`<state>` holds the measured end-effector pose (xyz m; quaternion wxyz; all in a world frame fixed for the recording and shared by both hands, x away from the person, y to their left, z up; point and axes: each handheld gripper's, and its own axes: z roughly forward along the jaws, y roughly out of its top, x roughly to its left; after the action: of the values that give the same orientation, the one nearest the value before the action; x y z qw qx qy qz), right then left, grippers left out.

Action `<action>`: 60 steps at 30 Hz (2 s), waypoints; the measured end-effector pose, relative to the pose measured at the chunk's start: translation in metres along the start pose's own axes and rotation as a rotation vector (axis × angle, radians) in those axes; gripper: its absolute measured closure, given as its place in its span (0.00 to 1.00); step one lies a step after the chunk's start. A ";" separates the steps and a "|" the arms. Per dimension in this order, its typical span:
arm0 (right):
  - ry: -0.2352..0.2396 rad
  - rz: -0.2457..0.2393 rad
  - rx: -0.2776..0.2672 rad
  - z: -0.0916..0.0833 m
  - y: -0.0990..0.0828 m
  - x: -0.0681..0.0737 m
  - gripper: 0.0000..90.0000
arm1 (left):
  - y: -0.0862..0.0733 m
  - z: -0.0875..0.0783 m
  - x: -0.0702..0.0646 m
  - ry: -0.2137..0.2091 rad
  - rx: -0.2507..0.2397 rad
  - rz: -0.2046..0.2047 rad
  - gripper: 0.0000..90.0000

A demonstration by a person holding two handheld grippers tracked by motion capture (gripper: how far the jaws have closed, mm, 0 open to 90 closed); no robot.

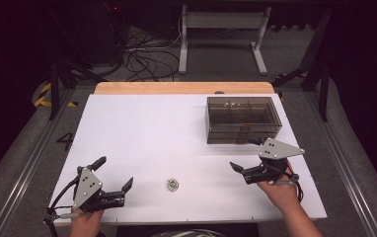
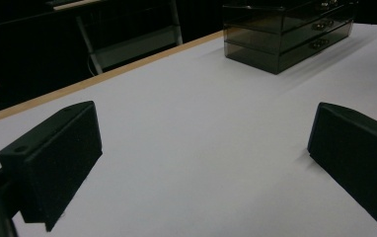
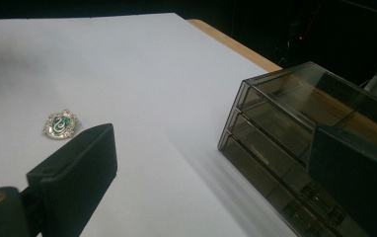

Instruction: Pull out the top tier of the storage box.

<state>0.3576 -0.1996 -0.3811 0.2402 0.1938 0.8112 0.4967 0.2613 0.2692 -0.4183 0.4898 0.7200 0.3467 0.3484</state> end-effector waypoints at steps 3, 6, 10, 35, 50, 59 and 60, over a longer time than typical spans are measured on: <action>-0.006 -0.039 0.018 -0.001 0.002 0.002 0.11 | 0.000 0.000 0.000 0.000 0.001 0.002 0.01; 0.004 -0.058 0.022 -0.002 0.004 0.003 0.15 | 0.000 0.000 0.000 0.000 0.000 0.001 0.01; 0.001 -0.103 0.051 -0.002 0.007 0.004 0.20 | 0.000 0.000 0.000 0.000 0.000 0.002 0.01; -0.131 -0.302 0.122 0.000 0.011 0.008 0.36 | 0.000 0.001 0.000 0.001 0.004 0.006 0.01; -0.196 -0.424 0.187 0.007 0.014 0.008 0.41 | -0.001 0.000 0.001 0.003 0.001 0.001 0.01; -0.234 -0.463 0.205 0.009 0.012 0.008 0.45 | 0.000 0.000 0.000 0.005 0.001 0.005 0.01; -0.238 -0.471 0.205 0.010 0.012 0.008 0.45 | 0.000 0.000 0.000 0.005 0.000 0.004 0.01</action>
<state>0.3577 -0.1829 -0.3759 0.4216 0.0800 0.8461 0.3161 0.2617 0.2692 -0.4188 0.4881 0.7200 0.3464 0.3511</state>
